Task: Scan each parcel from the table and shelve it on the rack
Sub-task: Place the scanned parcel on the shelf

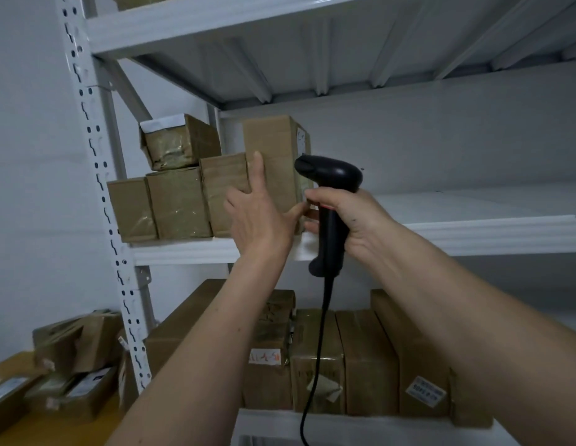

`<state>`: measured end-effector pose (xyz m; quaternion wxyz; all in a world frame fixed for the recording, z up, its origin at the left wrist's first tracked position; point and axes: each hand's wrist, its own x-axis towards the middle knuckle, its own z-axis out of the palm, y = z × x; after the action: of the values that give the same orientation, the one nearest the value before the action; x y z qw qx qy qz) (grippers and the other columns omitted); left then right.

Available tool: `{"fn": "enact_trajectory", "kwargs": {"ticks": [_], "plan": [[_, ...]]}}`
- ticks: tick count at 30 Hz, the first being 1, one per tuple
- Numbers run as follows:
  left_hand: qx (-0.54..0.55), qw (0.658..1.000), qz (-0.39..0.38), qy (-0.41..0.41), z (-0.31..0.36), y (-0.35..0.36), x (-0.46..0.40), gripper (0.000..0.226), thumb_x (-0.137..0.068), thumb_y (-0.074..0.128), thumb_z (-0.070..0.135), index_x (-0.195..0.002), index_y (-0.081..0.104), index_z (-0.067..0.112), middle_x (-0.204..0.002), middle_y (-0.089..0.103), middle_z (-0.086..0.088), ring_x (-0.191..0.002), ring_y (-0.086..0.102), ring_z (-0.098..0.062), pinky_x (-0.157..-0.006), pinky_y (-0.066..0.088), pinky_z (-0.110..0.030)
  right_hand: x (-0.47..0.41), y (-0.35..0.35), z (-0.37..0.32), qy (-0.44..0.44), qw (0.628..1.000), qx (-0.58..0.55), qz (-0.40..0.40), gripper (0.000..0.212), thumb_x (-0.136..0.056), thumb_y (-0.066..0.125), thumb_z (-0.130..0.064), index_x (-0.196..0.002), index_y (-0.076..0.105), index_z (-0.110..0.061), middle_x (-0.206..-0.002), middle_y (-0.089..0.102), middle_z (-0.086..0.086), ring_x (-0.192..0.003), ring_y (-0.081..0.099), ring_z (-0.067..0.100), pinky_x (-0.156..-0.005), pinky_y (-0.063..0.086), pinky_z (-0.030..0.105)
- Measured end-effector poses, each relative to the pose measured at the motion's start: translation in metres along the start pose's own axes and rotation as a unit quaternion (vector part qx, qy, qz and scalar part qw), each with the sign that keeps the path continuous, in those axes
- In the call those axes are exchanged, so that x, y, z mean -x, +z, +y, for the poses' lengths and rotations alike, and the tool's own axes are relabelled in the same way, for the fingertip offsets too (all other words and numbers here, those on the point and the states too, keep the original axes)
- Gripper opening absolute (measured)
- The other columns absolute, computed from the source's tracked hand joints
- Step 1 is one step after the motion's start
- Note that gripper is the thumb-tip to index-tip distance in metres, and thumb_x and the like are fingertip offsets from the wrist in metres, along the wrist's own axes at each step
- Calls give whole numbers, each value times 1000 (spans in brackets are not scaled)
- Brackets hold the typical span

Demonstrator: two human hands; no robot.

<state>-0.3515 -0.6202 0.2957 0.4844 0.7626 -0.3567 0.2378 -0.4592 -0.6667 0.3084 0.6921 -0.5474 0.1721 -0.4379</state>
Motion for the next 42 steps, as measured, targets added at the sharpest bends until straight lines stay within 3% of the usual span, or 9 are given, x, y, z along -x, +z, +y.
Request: {"fn": "enact_trajectory", "kwargs": {"ticks": [6,10,13,17,22,27,31,36,42], "plan": [[-6,1000,16,-5,-1,7,-3,98,-78,72,54,-151,8,45,-130,34,-16,-115,40,-30,-80,32,-34,-5,3,6,8,1000,-29,4,22,-80,73,-6,-101,65,-4,-107,70,18,-95,70,27,-77,60,37],[2,1000,7,5,-7,3,3,97,-77,72,56,-152,11,44,-133,33,-14,-119,39,-29,-91,39,-38,4,-3,9,-6,1000,-16,9,25,-80,73,-7,-104,65,-4,-104,71,17,-93,71,25,-76,60,35],[29,999,17,20,-27,-9,21,81,-80,75,44,-148,30,35,-132,37,-10,-122,41,-26,-93,41,-36,23,-10,14,-32,999,12,3,29,-81,72,-8,-109,64,-6,-100,73,13,-89,72,23,-76,60,34],[7,999,10,31,-76,-18,75,48,-85,71,33,-129,55,25,-118,49,-2,-113,45,-16,-83,38,-25,55,-22,44,-25,997,57,-55,24,-82,71,-10,-105,66,-13,-96,74,6,-86,73,16,-74,58,29],[-79,994,-59,-46,-143,-22,145,38,-85,71,31,-121,60,25,-113,52,1,-112,46,-16,-86,42,-26,76,-10,130,78,989,51,-115,16,-81,71,-4,-97,68,-6,-88,74,12,-72,70,17,-59,55,23],[-136,974,-102,-147,-206,-55,181,31,-85,70,33,-114,64,24,-108,54,2,-105,55,-17,-82,47,-30,95,17,210,183,971,59,-141,5,-83,70,-6,-86,70,-9,-79,72,8,-69,67,15,-63,52,24],[-155,958,-118,-213,-250,-85,197,23,-88,69,33,-108,64,23,-100,55,5,-93,57,-13,-75,45,-29,109,46,255,255,955,49,-140,7,-82,71,-4,-78,69,-10,-78,68,10,-68,63,16,-59,50,23],[-174,935,-149,-271,-311,-120,205,23,-88,69,34,-108,65,25,-101,62,6,-92,59,-11,-75,49,-30,115,96,302,285,948,65,-128,4,-78,74,-7,-76,71,-9,-75,69,12,-70,63,21,-68,51,33],[-182,919,-183,-299,-389,-158,187,28,-90,66,36,-114,63,24,-99,60,10,-93,59,-11,-79,54,-35,116,173,349,290,949,65,-106,10,-81,72,-2,-74,67,-7,-68,68,9,-63,61,20,-60,51,28]]}}
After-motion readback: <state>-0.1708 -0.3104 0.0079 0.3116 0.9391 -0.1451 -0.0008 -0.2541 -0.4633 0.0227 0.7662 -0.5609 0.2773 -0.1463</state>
